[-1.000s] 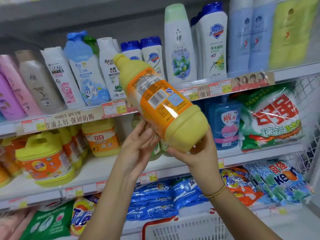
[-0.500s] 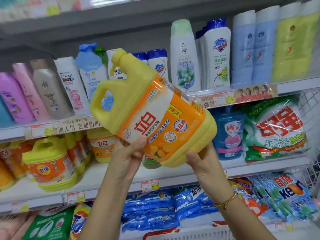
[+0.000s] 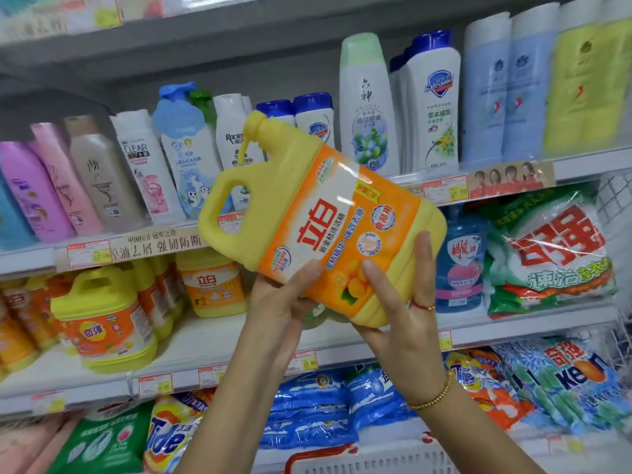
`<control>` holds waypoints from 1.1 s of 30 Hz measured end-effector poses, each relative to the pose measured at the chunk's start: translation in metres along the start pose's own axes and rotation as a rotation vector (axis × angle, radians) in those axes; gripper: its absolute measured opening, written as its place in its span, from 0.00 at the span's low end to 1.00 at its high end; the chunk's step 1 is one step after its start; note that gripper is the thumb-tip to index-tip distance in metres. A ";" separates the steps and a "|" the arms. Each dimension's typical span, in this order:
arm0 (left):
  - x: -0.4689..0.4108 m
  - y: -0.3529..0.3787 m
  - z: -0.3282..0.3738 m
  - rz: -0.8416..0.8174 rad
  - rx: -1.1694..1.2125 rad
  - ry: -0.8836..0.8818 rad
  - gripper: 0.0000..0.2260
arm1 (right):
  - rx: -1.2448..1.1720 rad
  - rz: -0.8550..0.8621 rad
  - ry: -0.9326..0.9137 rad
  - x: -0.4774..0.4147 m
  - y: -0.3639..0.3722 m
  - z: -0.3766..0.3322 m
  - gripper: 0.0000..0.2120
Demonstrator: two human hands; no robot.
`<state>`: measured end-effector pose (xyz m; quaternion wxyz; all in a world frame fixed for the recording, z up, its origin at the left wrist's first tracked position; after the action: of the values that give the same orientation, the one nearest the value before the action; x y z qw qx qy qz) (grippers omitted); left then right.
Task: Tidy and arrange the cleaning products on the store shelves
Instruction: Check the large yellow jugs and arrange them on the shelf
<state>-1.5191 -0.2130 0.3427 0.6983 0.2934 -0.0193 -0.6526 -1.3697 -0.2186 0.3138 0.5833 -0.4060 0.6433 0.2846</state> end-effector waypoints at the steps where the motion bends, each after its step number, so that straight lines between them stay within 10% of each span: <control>1: 0.000 0.001 0.002 -0.039 -0.003 0.003 0.43 | -0.018 0.032 0.005 -0.003 -0.005 -0.001 0.39; 7: 0.006 0.026 0.021 -0.346 0.004 0.126 0.35 | -0.292 0.015 0.212 -0.017 -0.014 -0.001 0.45; 14: -0.012 -0.007 0.017 -0.171 -0.347 0.172 0.35 | -1.037 -0.343 0.726 0.002 0.016 0.004 0.47; 19: -0.008 -0.042 0.009 -0.167 -0.384 -0.124 0.45 | -1.354 -0.664 1.036 0.028 0.034 0.003 0.50; 26: 0.004 -0.049 0.014 -0.182 -0.268 -0.299 0.37 | -1.459 -0.818 1.166 0.024 0.021 -0.005 0.37; 33: 0.017 -0.044 0.001 -0.061 -0.113 -0.419 0.35 | -1.081 -0.899 1.140 -0.001 -0.015 -0.004 0.30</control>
<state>-1.5563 -0.2283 0.3187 0.6743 0.1124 -0.1186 -0.7202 -1.3592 -0.2289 0.3172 -0.0379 -0.9169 0.3942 0.0488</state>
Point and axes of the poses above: each hand's wrist, its own x-axis away from the middle knuckle, its own y-axis out of the palm, z = x × y, the point moved 6 cm from there along -x, towards the middle knuckle, and after that the axes turned 1 degree about z, right-handed, at the moved point
